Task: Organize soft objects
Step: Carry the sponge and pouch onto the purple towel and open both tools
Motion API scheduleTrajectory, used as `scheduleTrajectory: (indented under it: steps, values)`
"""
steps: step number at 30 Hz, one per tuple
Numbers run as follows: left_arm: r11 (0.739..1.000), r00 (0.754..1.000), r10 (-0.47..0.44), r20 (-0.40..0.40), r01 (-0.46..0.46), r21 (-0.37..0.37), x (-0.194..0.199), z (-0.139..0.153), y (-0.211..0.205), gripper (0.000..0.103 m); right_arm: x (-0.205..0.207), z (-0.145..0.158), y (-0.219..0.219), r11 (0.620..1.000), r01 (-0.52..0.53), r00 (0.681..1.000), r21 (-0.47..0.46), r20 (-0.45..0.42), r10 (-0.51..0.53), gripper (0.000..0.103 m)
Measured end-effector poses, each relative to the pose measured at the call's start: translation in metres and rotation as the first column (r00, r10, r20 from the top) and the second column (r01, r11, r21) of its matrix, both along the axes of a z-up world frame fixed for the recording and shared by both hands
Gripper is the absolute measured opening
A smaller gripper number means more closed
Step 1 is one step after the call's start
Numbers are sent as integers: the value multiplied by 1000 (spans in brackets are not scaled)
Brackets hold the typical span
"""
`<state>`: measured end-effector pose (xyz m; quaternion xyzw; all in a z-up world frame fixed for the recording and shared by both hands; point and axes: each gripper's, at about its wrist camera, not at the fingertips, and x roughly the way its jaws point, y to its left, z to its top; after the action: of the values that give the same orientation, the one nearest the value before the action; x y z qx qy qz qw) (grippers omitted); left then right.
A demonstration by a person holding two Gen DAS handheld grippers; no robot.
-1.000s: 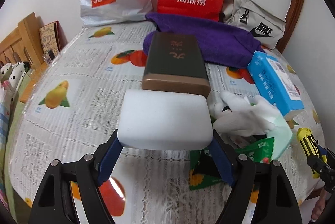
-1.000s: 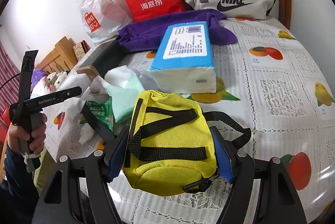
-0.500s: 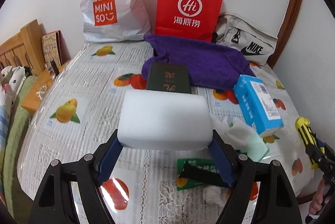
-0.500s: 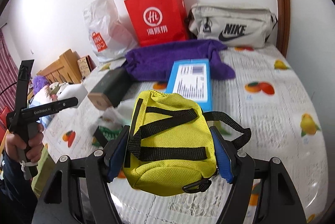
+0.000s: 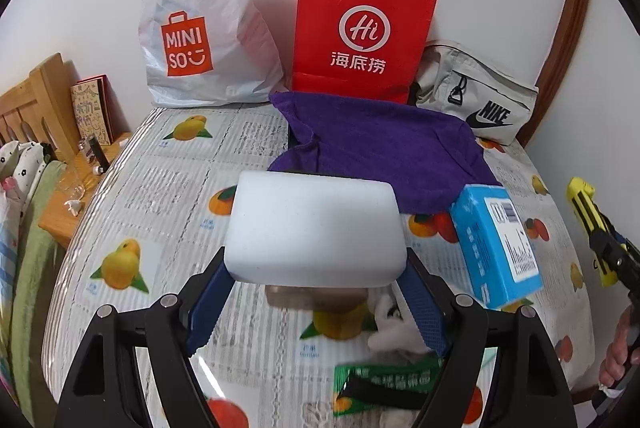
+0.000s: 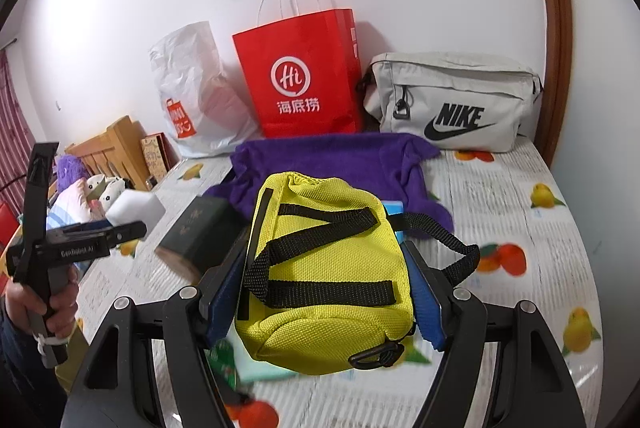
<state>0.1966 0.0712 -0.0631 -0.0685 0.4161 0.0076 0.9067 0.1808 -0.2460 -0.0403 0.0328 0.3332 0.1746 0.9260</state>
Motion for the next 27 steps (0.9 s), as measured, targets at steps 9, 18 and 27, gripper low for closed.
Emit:
scheduleTrajectory:
  steps: [9, 18, 27]
  values:
    - [1000, 1000, -11, -9, 11, 22, 52, 1, -4, 80, 64, -1, 7, 1000, 8, 1000, -12, -8, -8, 73]
    - [1000, 999, -14, -37, 14, -6, 103, -12, -3, 80, 124, -17, 11, 999, 14, 999, -53, -28, -16, 73]
    - [1000, 997, -27, -73, 26, -17, 158, -31, -7, 80, 177, -39, 17, 997, -16, 998, -78, -65, 11, 73]
